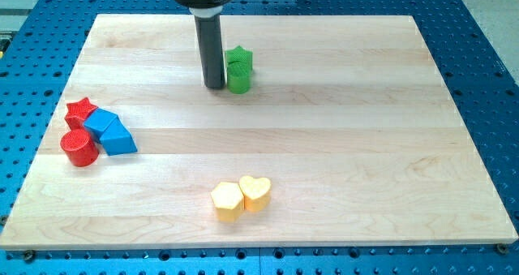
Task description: Push the green blocks towards the yellow blocks
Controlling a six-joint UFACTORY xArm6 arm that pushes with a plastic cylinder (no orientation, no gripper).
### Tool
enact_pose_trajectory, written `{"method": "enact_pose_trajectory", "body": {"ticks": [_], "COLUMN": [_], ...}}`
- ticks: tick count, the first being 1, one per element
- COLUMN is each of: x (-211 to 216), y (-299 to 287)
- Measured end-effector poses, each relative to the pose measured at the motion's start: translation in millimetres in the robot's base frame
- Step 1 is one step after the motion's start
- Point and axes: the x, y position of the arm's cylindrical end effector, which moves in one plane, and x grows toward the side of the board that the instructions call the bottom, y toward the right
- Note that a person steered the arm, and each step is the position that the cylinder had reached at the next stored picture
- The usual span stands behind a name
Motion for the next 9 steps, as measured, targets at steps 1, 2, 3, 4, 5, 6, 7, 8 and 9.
{"method": "enact_pose_trajectory", "body": {"ticks": [1, 2, 3, 4, 5, 6, 7, 8, 9], "x": [-50, -70, -41, 6, 25, 39, 40, 90, 113], "y": [8, 51, 38, 24, 24, 34, 81, 79, 87]}}
